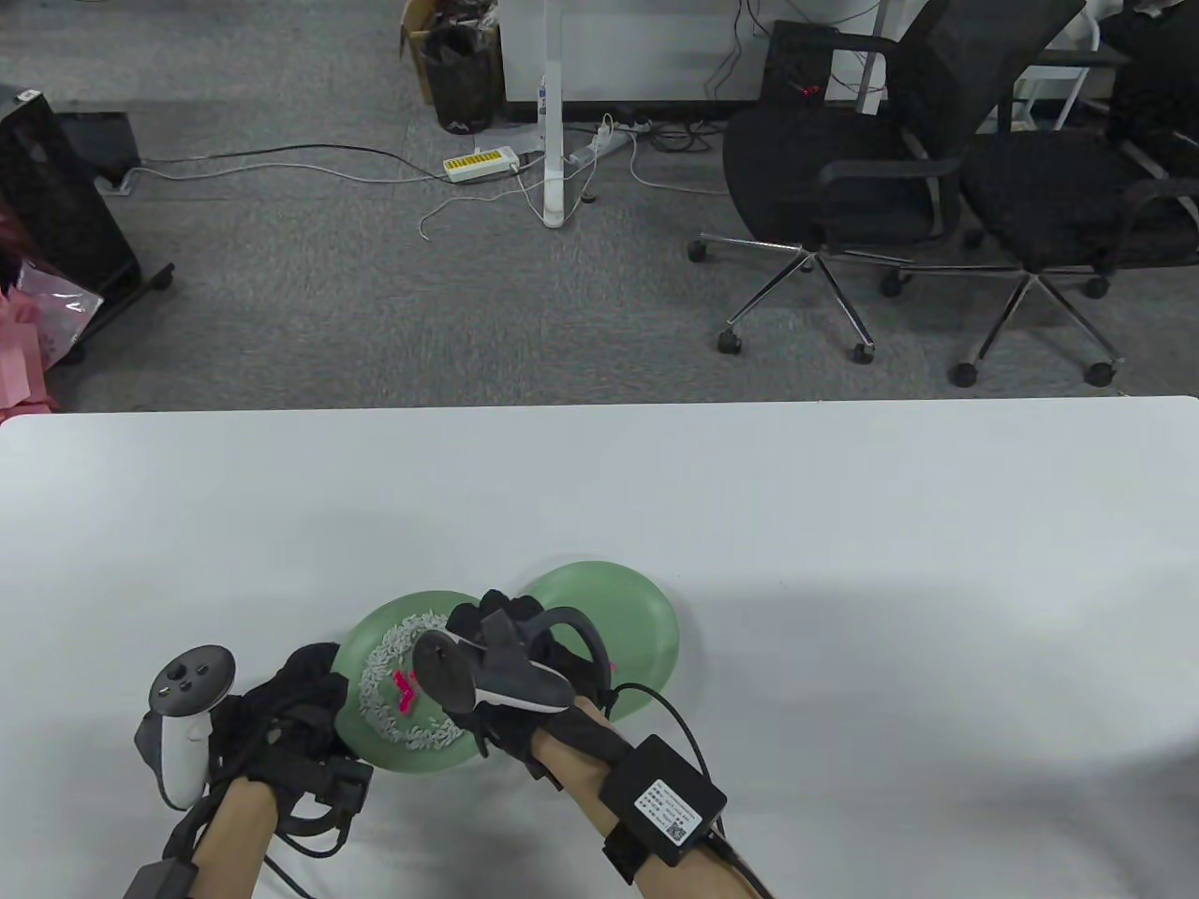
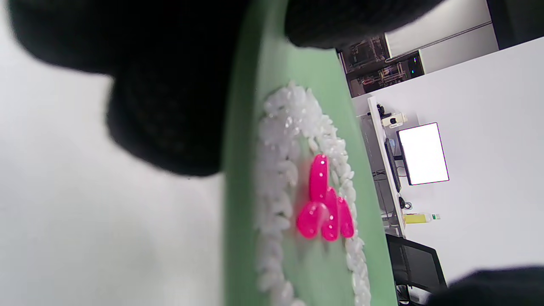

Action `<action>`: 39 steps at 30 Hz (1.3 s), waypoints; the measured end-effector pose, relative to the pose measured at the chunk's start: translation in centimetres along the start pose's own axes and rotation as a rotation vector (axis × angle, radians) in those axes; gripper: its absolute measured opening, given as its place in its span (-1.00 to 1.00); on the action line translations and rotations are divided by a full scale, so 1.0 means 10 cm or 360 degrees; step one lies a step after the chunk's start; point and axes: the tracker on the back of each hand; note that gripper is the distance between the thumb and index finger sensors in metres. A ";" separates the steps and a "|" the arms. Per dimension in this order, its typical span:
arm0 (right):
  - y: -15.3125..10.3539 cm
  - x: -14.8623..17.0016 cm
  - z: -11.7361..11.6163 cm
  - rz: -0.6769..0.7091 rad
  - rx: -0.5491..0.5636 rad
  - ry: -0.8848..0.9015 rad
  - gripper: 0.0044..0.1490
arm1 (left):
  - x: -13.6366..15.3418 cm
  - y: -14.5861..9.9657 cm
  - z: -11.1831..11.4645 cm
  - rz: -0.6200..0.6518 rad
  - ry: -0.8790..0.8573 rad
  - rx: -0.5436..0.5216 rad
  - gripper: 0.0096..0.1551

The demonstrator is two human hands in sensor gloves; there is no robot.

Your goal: Pick gummy candy with hand pinch into plate

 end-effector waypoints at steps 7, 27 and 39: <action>-0.07 0.71 -0.28 -0.0280 -0.0143 0.0035 -0.47 | 0.01 0.02 -0.04 -0.0008 0.0004 -0.0035 -0.34; -0.09 0.74 -0.59 -0.0399 -0.0133 0.0008 -0.51 | 0.02 0.02 -0.06 -0.0015 -0.0019 -0.0036 -0.34; 0.22 -0.41 -0.12 -0.0341 -0.0057 0.0008 -0.45 | 0.00 -0.01 0.02 0.0016 0.0032 -0.0049 -0.34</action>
Point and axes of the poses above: the tracker on the back of each hand, its own x axis roughly to the little-finger side, its own y axis roughly from the wrist to the fingertips, z = x × y, and after that the axes turned 9 degrees about -y, right-handed
